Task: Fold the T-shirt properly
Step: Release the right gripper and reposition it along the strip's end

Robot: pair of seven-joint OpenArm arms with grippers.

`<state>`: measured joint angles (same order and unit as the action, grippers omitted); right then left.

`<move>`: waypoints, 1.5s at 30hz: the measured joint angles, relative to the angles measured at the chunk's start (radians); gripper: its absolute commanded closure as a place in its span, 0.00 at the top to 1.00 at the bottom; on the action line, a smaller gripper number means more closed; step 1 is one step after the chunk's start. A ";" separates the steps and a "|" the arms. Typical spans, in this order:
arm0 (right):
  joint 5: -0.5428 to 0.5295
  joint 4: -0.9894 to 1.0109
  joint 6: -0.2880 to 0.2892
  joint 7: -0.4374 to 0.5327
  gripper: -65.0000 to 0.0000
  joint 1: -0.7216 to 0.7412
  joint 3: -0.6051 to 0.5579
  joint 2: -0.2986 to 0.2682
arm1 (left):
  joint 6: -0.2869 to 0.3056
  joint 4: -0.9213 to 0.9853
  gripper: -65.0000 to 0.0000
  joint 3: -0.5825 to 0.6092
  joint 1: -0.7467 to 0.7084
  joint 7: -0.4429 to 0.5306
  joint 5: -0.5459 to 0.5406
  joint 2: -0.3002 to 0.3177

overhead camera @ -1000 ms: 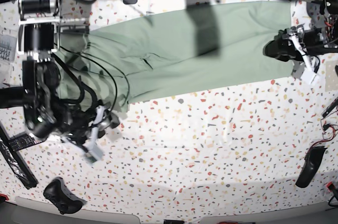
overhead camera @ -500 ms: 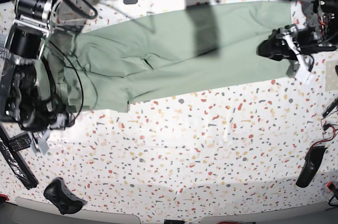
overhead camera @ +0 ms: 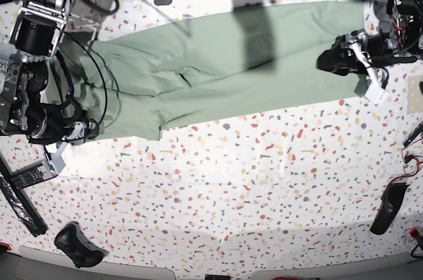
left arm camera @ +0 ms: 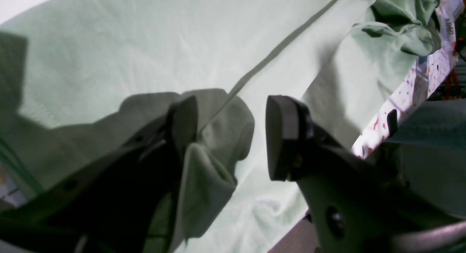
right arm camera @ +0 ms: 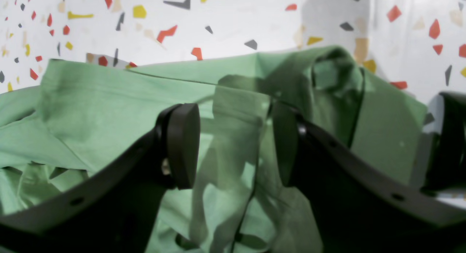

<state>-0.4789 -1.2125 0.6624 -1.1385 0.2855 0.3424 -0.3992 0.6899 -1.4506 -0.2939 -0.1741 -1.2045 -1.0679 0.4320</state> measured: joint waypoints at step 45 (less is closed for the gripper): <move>-0.206 -0.248 0.027 -0.006 0.00 -0.236 -0.001 0.036 | 0.000 0.000 0.43 0.000 0.000 -0.007 0.000 0.000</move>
<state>-0.6849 -1.4601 0.6895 -1.1446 0.0494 0.3416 -0.3630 0.6899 -1.4506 -0.2939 -0.1745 -1.2114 -1.0679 0.4320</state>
